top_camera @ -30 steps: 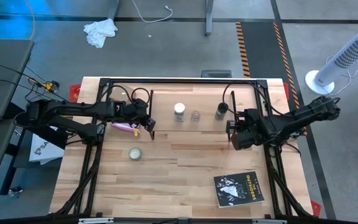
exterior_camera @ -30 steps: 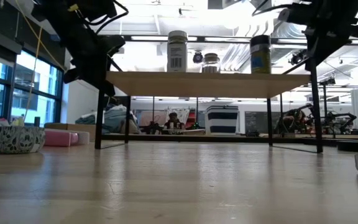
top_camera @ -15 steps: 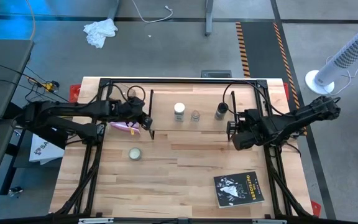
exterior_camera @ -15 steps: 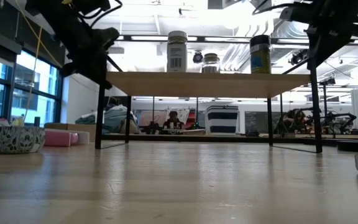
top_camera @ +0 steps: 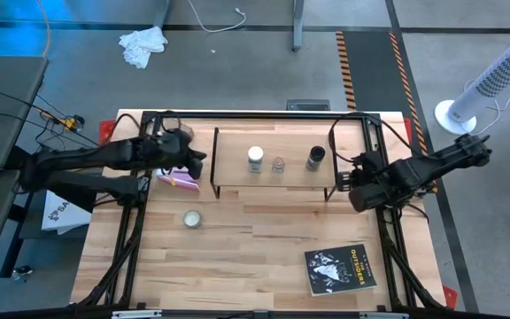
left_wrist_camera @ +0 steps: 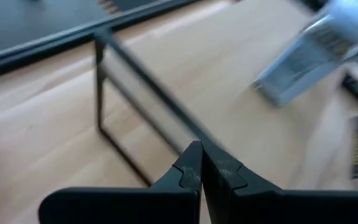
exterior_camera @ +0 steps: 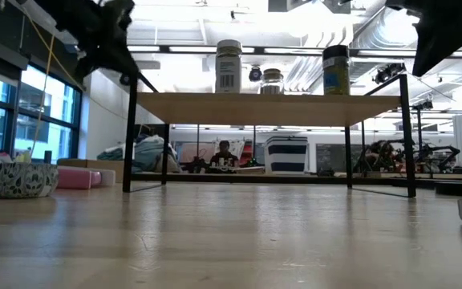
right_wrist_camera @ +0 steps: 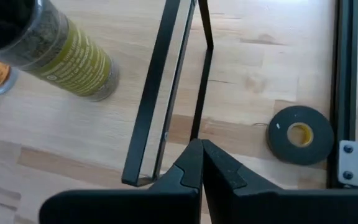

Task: Shelf spices
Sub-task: Adjust the white seasoning bottle on the shelf

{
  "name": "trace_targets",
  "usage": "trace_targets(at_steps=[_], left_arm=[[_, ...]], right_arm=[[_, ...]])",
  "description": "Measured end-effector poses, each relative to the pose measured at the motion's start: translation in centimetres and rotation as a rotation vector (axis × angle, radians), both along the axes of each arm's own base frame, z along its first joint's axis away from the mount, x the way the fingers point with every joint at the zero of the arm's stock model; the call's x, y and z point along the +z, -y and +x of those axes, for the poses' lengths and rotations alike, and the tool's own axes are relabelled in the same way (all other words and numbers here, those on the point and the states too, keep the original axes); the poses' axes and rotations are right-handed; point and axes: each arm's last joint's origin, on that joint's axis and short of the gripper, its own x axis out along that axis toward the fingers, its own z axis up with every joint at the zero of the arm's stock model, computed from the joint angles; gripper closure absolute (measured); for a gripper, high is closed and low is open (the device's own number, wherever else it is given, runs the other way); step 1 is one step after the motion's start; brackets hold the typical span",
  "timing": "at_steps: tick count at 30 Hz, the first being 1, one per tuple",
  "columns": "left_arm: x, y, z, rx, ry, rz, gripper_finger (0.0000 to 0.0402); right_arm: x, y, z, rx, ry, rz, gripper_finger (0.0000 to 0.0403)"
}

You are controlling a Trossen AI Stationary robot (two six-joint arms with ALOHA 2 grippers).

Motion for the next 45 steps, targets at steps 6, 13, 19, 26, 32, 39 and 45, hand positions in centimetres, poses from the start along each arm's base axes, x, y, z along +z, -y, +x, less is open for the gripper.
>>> trace_targets(at_steps=[6,13,19,26,32,39,45], left_arm=[[1.7,0.2,0.1,-0.101,0.162,0.026,0.0401],[2.1,1.0,0.4,-0.257,0.214,-0.01,0.0401],[4.3,2.3,-0.2,-0.282,0.095,-0.019,0.0401],[7.3,4.8,-1.0,-0.309,-0.186,-0.015,0.0401],[4.9,7.5,0.7,-0.478,-0.378,-0.003,0.0401],[2.6,11.1,0.3,-0.702,-0.354,-0.038,0.0401],[0.8,12.7,-3.8,-0.727,-0.175,-0.114,0.0401]], right_arm=[[0.5,0.3,-0.7,0.06,0.007,-0.023,0.0403],[1.4,1.0,-2.0,0.189,0.006,-0.088,0.0403],[2.7,2.0,-4.2,0.326,0.087,-0.151,0.0403],[4.6,1.5,-3.7,0.632,0.266,-0.156,0.0403],[3.4,-2.0,1.7,0.897,0.268,0.102,0.0403],[-1.4,-8.5,7.2,0.956,0.153,0.339,0.0403],[-2.7,-12.2,7.5,0.788,0.236,0.394,0.0403]])
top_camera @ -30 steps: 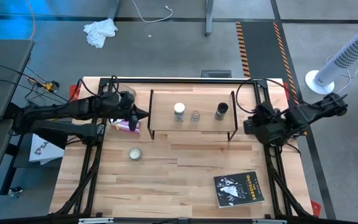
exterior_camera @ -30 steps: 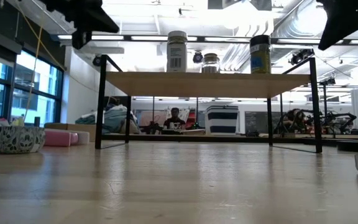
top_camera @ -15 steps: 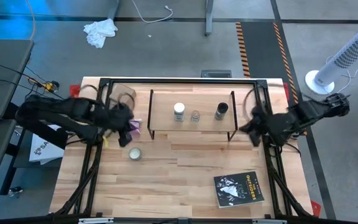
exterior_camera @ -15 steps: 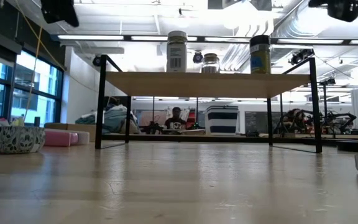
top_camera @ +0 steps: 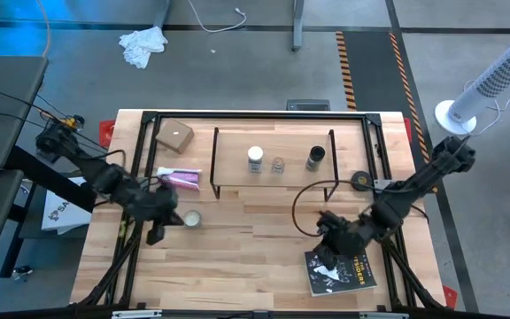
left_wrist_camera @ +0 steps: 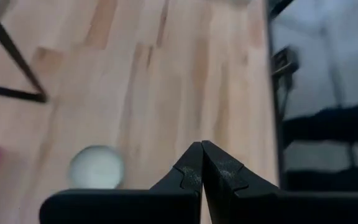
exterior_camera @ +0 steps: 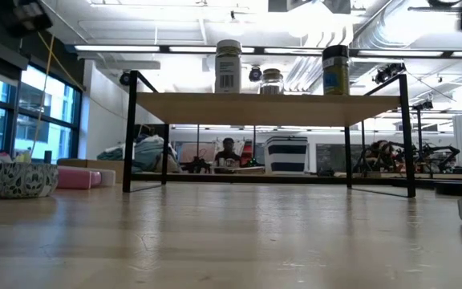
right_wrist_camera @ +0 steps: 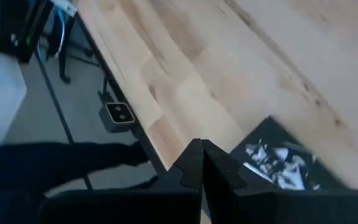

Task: Shelf spices
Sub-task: Adjust the white seasoning bottle on the shelf

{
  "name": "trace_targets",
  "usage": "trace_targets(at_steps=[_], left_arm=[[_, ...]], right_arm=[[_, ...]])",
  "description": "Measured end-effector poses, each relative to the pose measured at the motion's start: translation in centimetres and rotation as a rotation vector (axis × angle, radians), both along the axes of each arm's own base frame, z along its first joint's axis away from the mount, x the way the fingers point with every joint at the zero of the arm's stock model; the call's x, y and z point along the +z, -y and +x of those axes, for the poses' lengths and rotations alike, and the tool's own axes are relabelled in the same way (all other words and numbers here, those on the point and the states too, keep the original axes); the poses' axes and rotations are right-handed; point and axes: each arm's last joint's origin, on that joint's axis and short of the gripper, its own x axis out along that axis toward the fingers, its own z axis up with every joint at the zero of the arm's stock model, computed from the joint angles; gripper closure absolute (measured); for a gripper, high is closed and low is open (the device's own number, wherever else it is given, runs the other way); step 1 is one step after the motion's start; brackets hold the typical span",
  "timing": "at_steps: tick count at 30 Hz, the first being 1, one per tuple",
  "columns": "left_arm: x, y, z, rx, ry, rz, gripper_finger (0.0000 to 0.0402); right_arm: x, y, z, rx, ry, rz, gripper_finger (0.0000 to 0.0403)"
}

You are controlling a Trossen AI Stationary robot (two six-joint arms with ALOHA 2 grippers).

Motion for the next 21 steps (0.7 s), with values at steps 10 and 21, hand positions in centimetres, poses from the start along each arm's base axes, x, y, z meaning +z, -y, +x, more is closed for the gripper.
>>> trace_targets(at_steps=[10,21], left_arm=[[-3.1,-0.9,0.9,0.107,0.295,-0.016,0.0401],[-5.5,-7.2,6.3,0.373,0.611,0.051,0.0401]], right_arm=[[1.3,2.6,-3.0,-0.141,-0.05,-0.116,0.0403],[6.6,11.7,-7.6,-0.204,0.18,-0.362,0.0403]])
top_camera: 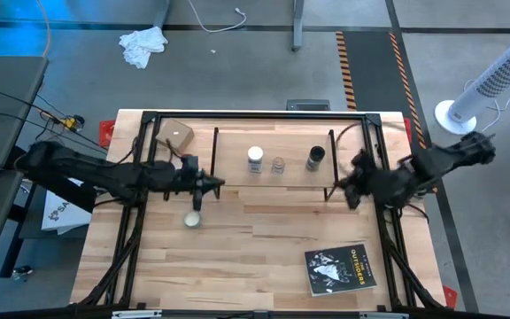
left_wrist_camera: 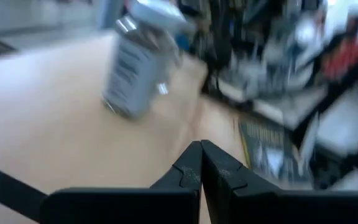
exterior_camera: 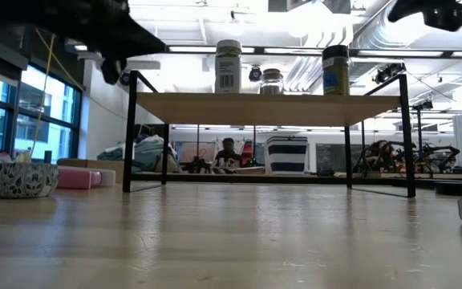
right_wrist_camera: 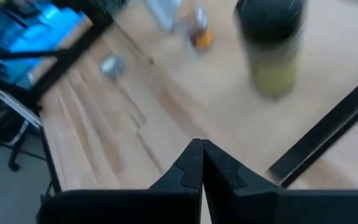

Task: Shelf spices
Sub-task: Adjust the white seasoning bottle on the shelf

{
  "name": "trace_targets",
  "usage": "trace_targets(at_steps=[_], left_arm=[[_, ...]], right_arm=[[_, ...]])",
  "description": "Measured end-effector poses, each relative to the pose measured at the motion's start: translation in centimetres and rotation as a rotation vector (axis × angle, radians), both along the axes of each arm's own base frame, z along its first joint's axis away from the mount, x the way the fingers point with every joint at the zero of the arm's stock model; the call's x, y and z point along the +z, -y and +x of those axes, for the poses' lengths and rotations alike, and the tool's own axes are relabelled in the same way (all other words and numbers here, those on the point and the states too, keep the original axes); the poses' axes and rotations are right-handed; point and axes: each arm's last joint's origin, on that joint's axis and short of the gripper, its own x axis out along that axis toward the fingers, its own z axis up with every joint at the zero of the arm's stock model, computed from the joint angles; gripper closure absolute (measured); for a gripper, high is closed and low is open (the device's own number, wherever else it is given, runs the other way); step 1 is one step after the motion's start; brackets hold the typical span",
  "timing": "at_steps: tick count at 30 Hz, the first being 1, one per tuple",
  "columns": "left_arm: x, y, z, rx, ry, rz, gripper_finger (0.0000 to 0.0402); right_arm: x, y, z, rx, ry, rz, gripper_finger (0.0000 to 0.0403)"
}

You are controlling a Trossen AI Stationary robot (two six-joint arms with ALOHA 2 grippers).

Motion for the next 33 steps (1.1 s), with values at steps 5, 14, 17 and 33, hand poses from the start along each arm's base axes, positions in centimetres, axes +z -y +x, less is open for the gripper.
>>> trace_targets(at_steps=[5,14,17,33], left_arm=[[-1.0,-0.7,-0.5,0.113,0.141,-0.058,0.0401],[1.4,-0.2,-0.2,0.085,0.166,-0.085,0.0401],[3.7,-0.2,-0.2,0.07,0.175,-0.038,0.0401],[11.8,-0.1,-0.5,-0.031,-0.049,0.147,0.0401]], right_arm=[[1.4,2.2,-2.2,-0.022,0.097,-0.082,0.0403],[2.5,3.2,-2.3,-0.035,0.194,-0.142,0.0403],[3.2,3.3,-1.9,-0.046,0.273,-0.134,0.0403],[2.5,3.6,2.4,0.033,0.224,-0.171,0.0403]])
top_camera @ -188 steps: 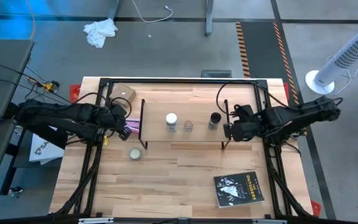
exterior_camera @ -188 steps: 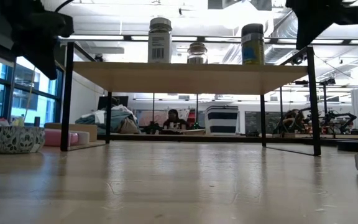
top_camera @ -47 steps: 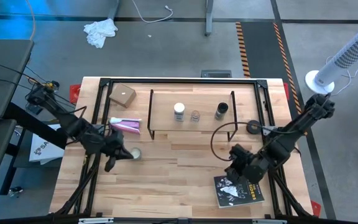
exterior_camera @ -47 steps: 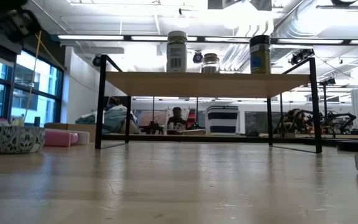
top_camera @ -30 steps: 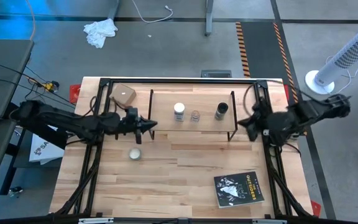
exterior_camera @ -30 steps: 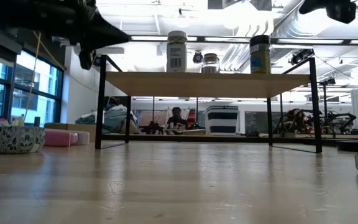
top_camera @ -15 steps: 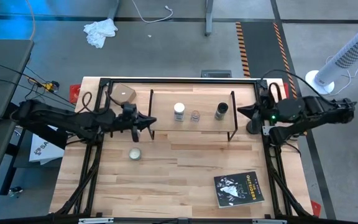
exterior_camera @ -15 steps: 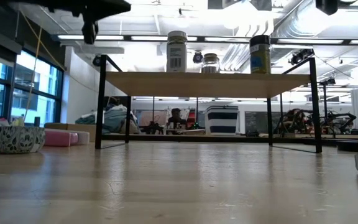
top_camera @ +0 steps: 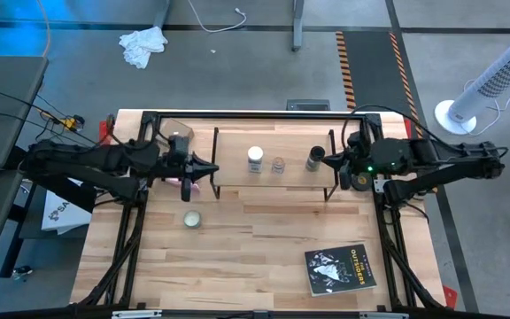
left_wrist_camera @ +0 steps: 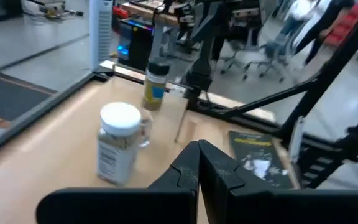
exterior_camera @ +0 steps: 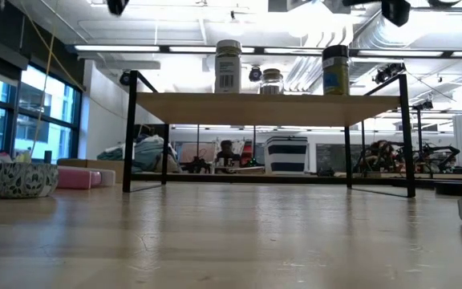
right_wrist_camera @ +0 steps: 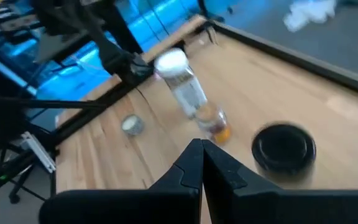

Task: Shelf spices
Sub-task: Adjust the white seasoning bottle on the shelf

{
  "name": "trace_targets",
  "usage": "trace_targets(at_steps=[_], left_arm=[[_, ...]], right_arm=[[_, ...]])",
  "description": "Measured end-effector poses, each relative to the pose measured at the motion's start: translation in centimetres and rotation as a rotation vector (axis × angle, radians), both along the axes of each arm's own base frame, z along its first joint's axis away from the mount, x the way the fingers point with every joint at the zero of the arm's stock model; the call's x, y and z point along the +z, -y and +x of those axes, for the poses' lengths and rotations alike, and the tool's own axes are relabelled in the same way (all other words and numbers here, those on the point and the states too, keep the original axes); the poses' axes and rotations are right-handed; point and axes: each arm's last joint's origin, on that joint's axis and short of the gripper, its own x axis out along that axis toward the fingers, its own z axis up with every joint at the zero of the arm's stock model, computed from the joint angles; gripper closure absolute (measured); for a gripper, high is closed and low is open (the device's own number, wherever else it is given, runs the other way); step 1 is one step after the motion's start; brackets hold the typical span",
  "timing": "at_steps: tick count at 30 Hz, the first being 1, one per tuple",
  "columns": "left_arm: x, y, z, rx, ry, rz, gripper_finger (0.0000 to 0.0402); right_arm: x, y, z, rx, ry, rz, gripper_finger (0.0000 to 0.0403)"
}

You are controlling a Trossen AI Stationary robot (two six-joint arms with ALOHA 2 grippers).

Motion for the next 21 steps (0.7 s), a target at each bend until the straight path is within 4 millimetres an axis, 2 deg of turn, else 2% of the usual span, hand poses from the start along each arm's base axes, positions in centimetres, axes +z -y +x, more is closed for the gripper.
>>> trace_targets(at_steps=[3,6,14,21], left_arm=[[1.7,-0.3,0.9,0.028,-0.061,0.043,0.0401],[2.8,-0.5,2.7,0.038,-0.127,0.075,0.0401],[3.9,0.0,7.7,0.003,-0.248,0.167,0.0401],[4.9,-0.1,9.7,0.02,-0.307,0.311,0.039]], right_arm=[[1.0,0.2,-0.6,0.023,0.023,-0.051,0.0403],[1.6,0.2,-1.0,0.049,0.008,-0.1,0.0403],[1.6,0.0,-1.1,0.184,-0.038,-0.197,0.0403],[1.6,0.0,-1.1,0.21,-0.051,-0.219,0.0403]])
